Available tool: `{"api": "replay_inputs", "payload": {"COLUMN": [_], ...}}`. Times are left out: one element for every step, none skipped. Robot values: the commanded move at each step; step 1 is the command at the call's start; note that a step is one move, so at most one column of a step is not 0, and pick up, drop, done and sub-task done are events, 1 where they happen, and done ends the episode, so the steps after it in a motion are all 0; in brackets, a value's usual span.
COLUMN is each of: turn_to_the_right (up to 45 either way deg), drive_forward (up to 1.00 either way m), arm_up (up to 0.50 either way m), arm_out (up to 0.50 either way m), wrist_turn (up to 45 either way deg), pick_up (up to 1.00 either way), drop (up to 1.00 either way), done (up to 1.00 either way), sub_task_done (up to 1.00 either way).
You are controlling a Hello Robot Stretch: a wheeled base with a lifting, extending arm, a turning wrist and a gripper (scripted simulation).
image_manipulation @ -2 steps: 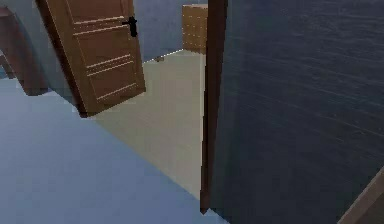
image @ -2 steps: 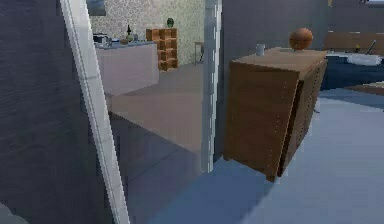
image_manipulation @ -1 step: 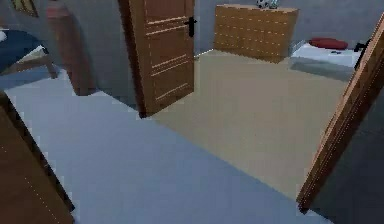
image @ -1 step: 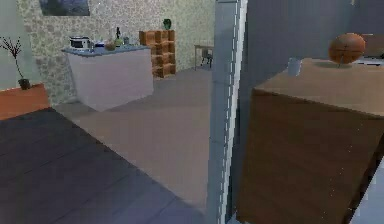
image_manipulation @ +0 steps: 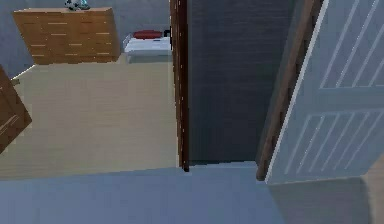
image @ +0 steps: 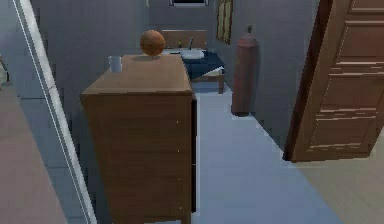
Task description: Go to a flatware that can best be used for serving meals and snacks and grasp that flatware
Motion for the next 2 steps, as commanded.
{"api": "replay_inputs", "payload": {"turn_to_the_right": [18.0,0.0], "drive_forward": [0.00,0.35], "arm_up": [0.00,0.00], "arm_out": [0.00,0.00], "wrist_turn": [0.0,0.0], "pick_up": [0.00,0.00], "drop": [0.00,0.00], "done": [0.00,0.00], "sub_task_done": [0.00,0.00]}}
